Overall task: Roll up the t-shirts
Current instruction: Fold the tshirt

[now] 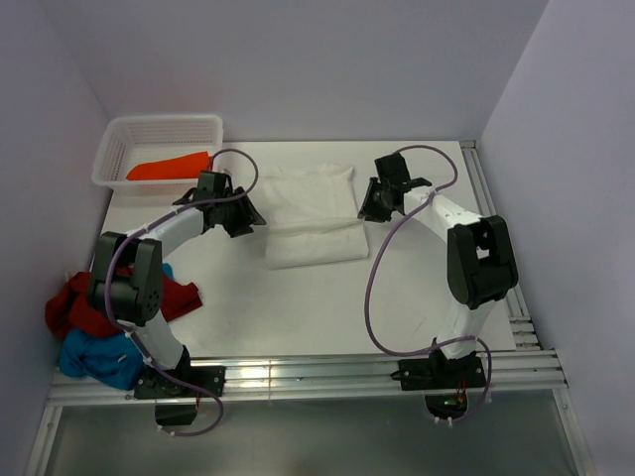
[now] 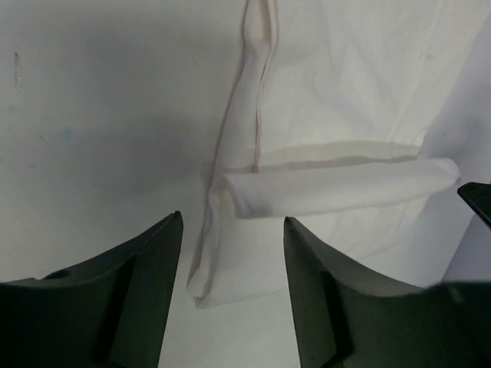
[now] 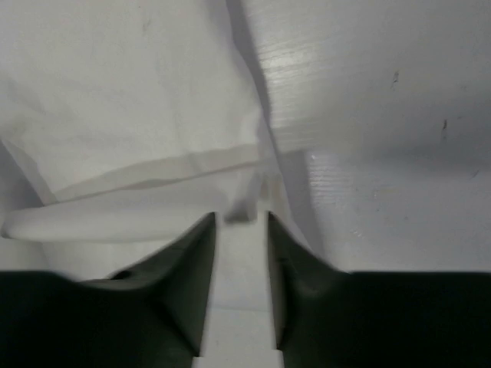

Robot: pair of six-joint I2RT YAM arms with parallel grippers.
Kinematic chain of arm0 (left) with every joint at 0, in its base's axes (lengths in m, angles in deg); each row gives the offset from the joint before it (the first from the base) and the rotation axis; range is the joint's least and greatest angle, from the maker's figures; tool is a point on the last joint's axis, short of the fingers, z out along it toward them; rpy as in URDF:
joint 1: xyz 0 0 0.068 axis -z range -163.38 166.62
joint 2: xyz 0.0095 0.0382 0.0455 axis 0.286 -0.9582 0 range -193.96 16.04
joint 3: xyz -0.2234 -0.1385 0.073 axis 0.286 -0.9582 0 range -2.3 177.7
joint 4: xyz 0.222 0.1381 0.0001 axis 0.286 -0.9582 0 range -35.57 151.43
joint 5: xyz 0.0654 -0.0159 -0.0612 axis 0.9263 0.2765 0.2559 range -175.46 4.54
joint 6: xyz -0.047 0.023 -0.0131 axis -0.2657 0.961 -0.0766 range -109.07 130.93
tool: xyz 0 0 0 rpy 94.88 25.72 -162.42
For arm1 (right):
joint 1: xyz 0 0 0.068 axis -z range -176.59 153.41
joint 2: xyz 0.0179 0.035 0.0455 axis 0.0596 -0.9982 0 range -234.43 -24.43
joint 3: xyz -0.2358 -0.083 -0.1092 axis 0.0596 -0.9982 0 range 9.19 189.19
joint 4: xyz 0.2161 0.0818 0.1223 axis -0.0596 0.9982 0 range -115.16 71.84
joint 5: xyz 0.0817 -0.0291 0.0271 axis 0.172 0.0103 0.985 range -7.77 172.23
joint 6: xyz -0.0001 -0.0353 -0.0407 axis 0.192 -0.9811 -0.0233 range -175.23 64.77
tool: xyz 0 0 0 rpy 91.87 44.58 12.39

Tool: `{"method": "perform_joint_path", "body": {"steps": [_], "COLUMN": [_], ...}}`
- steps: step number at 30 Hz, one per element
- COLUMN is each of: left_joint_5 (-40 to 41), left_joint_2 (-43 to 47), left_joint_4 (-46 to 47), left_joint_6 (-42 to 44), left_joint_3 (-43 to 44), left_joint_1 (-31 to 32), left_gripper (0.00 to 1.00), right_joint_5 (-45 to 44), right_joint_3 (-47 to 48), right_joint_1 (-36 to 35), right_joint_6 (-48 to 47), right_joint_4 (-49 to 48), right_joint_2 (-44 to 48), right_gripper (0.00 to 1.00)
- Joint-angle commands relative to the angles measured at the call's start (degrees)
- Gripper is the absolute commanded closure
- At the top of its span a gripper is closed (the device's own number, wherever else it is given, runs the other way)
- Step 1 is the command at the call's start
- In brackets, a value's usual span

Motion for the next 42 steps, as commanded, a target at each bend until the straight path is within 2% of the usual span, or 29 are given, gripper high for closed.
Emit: {"method": "perform_joint_path", "body": {"steps": [1,3,6,9,10,13,15,19,22,25,29,32,40,42], "left_joint_5": [3.0,4.7,5.8,3.2,1.7,-0.1,0.7,3.1,5.7,8.8,11.1,12.8,15.2,15.1], "left_joint_2": [4.0,6.2,10.6,14.0,14.9,15.7,16.4,19.4,21.2,23.5,25.9,26.7,23.5,22.3], "left_joint_4": [4.1,4.8,6.3,9.0,10.0,11.7,12.9,19.5,22.6,25.2,31.2,33.8,39.4,39.9], "left_joint_6": [0.8,1.1,2.0,1.8,1.7,1.0,-0.1,-1.6,-1.5,-1.3,-0.5,-0.1,1.9,2.4], "left_joint_3": [0.5,-0.2,-2.9,-6.0,-7.4,-9.9,-11.8,-20.4,-25.1,-29.4,-34.2,-37.2,-39.4,-38.9], "left_joint_1": [-0.4,-0.4,-0.4,-0.3,-0.1,1.4,2.7,5.5,7.1,8.8,10.1,10.8,11.4,11.4], "left_gripper": [0.37,0.32,0.32,0.33,0.34,0.37,0.37,0.36,0.34,0.31,0.28,0.25,0.26,0.26], "right_joint_5": [-2.5,-3.7,-4.9,-1.3,-0.1,3.3,4.2,1.9,-0.1,-5.5,-19.1,-22.3,-27.0,-27.7], "right_joint_3": [1.7,0.2,-6.7,-11.0,-11.4,-12.3,-15.0,-22.8,-29.4,-34.9,-36.7,-37.7,-36.9,-36.3], "right_joint_1": [1.1,1.1,1.1,1.1,1.1,0.9,0.8,-0.5,-2.0,-5.4,-11.8,-14.8,-14.9,-14.9], "right_joint_6": [0.8,1.1,1.0,-0.1,-0.3,-0.6,0.2,1.3,1.9,3.2,4.5,5.2,6.4,6.6], "right_joint_4": [-2.6,-3.8,-7.7,-12.6,-13.7,-14.1,-15.3,-20.8,-25.8,-29.8,-30.0,-30.6,-31.4,-30.8], "right_joint_2": [1.4,4.4,10.1,13.9,14.0,13.8,14.5,19.2,23.5,26.9,27.8,26.9,20.9,19.8], "right_gripper": [0.54,0.47,0.46,0.57,0.66,0.81,0.82,0.65,0.6,0.54,0.46,0.44,0.44,0.39]}}
